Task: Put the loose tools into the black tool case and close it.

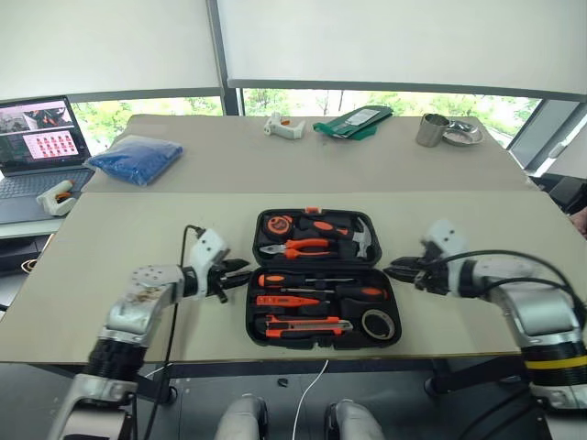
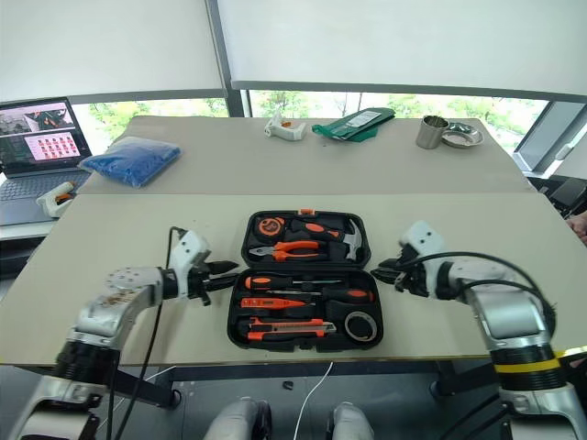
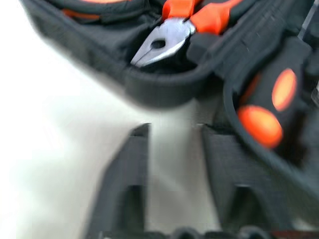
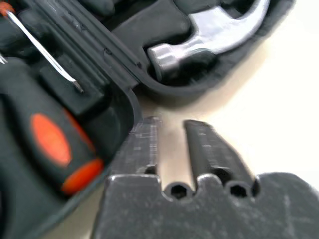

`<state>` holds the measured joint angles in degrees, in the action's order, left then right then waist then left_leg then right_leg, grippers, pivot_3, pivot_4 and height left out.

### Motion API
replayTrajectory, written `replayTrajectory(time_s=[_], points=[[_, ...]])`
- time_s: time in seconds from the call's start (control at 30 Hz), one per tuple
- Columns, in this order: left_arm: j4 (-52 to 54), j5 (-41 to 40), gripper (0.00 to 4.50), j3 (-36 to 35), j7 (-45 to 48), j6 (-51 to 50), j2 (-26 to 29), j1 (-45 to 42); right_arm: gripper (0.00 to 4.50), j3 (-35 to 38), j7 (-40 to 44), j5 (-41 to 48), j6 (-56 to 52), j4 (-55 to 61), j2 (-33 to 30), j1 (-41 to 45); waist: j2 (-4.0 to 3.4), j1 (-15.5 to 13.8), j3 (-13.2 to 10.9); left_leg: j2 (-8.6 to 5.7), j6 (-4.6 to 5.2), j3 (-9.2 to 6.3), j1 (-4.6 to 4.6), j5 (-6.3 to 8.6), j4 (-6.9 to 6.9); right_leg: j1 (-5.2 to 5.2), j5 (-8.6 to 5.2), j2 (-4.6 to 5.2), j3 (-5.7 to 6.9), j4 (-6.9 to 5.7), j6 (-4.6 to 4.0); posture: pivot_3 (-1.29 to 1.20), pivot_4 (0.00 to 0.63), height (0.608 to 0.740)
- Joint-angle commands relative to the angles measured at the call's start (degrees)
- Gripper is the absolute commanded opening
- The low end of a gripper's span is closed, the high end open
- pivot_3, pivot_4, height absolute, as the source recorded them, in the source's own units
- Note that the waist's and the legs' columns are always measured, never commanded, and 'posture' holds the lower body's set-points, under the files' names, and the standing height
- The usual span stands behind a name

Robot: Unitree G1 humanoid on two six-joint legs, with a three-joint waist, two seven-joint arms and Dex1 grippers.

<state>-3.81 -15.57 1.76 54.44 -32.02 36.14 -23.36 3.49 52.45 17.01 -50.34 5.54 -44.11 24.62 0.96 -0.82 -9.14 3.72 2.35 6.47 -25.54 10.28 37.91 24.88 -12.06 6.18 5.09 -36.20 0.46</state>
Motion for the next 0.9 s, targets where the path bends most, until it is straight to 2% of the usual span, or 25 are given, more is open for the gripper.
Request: replayTrajectory(time_s=[0.03,0.13,0.17,0.2,0.3,0.47,0.6,0.73,0.9], points=[[3.5,-2.7,3.37,-1.7,-0.2,-15.7,5.8,-4.5,2.87,2.8,-2.7,4.8,-17.2,3.1,-2.2,7.3,0.03,0.3,0.0,0.01,-0.01,0.00,0.00,0.00,0.00,0.04,0.00,0.00,0.00,-0.01,0.02,0.00,0.150,0.740],[2.2,-4.1,4.48,-1.5,-1.2,-23.2,6.5,-9.2,3.89,1.5,-4.1,5.7,-22.0,1.5,-2.5,11.2,0.05,0.2,0.0,0.02,-0.07,-0.04,0.00,-0.05,0.01,0.13,0.04,-0.02,0.00,-0.10,-0.04,0.00,0.150,0.740],[-0.3,-4.9,4.50,-2.3,-2.9,-26.2,4.7,-12.9,4.24,2.5,-6.3,6.0,-25.7,-1.6,0.1,14.9,0.05,0.1,0.0,0.01,-0.08,-0.07,0.02,-0.05,0.01,0.10,0.04,-0.02,0.00,-0.09,-0.05,0.00,0.150,0.740],[-2.1,-5.5,4.50,-2.9,-4.1,-28.4,3.3,-15.5,4.39,3.3,-8.1,6.2,-28.4,-3.9,2.0,17.6,0.05,0.1,0.0,0.00,-0.08,-0.08,0.01,-0.05,0.01,0.08,0.03,-0.01,0.01,-0.08,-0.04,0.00,0.150,0.740],[-7.2,-5.3,4.50,-3.0,-8.3,-32.8,-1.4,-22.2,4.39,1.2,-11.1,4.9,-33.5,-12.1,5.2,23.9,0.09,0.0,-0.1,-0.08,0.02,-0.07,-0.08,-0.21,0.02,0.07,0.18,-0.01,-0.01,-0.06,0.04,0.00,0.150,0.740],[-12.9,-3.8,4.50,-4.0,-14.0,-30.3,-6.4,-26.2,4.39,-1.5,-14.1,2.9,-31.1,-21.0,7.1,27.7,0.09,0.3,-0.1,-0.17,0.12,0.05,-0.14,-0.17,-0.02,0.10,0.37,0.01,-0.13,-0.01,-0.21,0.00,0.150,0.740],[-15.0,-2.4,4.50,-0.8,-14.0,-29.5,-6.8,-26.9,4.39,-4.6,-15.1,1.1,-27.7,-27.1,8.1,30.6,0.10,0.8,-0.1,-0.20,0.09,0.23,-0.45,-0.19,-0.04,0.39,0.38,0.00,-0.12,-0.03,-0.21,0.00,0.150,0.740],[-17.3,-2.3,4.50,-0.9,-14.9,-28.7,-8.2,-27.9,4.39,-6.7,-14.7,0.5,-26.0,-30.6,9.2,32.5,0.10,1.4,-0.1,-0.21,0.05,0.30,-0.46,-0.22,-0.04,0.39,0.40,0.00,-0.09,-0.05,-0.20,0.00,0.150,0.740],[-18.1,-2.3,4.50,0.3,-14.3,-29.0,-9.0,-27.0,4.39,-6.7,-15.3,0.4,-25.2,-33.0,10.4,33.5,0.10,1.4,-0.1,-0.21,0.04,0.18,-0.45,-0.24,-0.02,0.35,0.42,0.01,-0.07,-0.06,-0.19,0.00,0.150,0.740]])
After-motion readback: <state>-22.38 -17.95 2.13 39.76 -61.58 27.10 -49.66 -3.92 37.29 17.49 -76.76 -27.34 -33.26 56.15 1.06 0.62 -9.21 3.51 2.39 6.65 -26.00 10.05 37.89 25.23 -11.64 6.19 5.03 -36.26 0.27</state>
